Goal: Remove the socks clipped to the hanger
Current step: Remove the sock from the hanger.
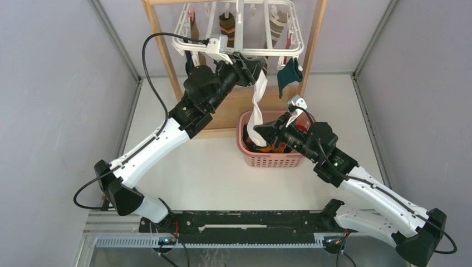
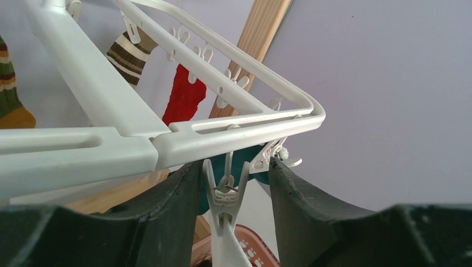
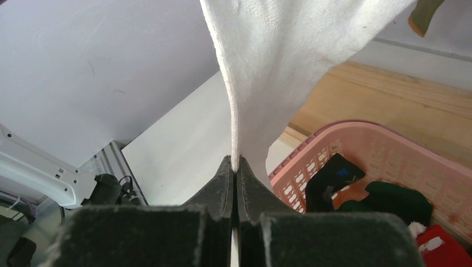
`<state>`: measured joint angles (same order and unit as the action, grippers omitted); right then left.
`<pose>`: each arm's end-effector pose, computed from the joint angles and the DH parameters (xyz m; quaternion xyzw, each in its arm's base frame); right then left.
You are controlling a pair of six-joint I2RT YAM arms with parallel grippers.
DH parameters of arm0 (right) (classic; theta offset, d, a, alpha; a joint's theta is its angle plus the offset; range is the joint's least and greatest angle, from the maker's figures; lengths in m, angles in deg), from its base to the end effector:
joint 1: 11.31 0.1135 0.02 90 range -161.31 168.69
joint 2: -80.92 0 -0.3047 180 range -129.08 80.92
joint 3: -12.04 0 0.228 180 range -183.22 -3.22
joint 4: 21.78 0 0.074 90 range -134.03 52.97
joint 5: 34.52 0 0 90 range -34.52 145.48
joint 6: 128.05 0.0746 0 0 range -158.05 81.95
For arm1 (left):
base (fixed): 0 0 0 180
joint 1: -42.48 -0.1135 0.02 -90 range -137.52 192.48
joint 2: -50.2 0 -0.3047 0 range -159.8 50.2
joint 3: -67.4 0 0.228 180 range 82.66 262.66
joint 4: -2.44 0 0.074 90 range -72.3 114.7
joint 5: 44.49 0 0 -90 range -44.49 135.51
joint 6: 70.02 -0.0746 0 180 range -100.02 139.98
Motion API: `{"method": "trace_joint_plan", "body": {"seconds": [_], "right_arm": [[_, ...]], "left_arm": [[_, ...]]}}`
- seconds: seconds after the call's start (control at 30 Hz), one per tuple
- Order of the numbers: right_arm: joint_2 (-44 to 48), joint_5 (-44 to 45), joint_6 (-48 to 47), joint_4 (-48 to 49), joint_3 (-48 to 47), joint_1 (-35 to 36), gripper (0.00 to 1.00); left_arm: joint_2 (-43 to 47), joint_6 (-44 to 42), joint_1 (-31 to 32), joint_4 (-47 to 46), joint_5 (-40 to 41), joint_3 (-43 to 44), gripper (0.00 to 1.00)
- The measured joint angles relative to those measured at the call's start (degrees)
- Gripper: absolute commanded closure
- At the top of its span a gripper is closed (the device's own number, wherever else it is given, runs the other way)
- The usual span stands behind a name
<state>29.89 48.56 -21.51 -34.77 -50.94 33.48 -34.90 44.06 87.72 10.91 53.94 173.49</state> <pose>0.1352 0.1469 0.3949 -0.2148 0.6803 0.3937 0.5796 0.2550 -0.2416 0.5308 0.0582 0.6240 -0.4046 0.6660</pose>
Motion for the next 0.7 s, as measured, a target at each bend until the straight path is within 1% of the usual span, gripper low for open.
{"method": "trace_joint_plan", "body": {"seconds": [0.2, 0.3, 0.4, 0.43, 0.47, 0.63, 0.7], "right_arm": [[0.0, 0.0, 0.0, 0.0, 0.4, 0.0, 1.00], [0.0, 0.0, 0.0, 0.0, 0.5, -0.1, 1.00], [0.0, 0.0, 0.0, 0.0, 0.6, -0.3, 1.00], [0.0, -0.1, 0.0, 0.0, 0.7, -0.4, 1.00], [0.0, -0.1, 0.0, 0.0, 0.7, -0.5, 1.00], [0.0, -0.6, 0.0, 0.0, 0.8, -0.6, 1.00], [0.1, -0.7, 0.0, 0.0, 0.9, -0.7, 1.00]], "left_arm": [[0.0, 0.0, 0.0, 0.1, 0.0, 0.0, 0.55], [0.0, 0.0, 0.0, 0.1, 0.0, 0.0, 0.61], [0.0, 0.0, 0.0, 0.2, 0.0, 0.1, 0.71], [0.0, -0.1, 0.0, 0.3, 0.1, 0.1, 0.75], [0.0, -0.1, 0.0, 0.5, 0.1, 0.1, 0.81], [-0.4, -0.1, 0.0, 1.0, 0.4, 1.3, 0.93], [-0.4, -0.1, 0.0, 1.2, 0.4, 1.7, 0.96]]}}
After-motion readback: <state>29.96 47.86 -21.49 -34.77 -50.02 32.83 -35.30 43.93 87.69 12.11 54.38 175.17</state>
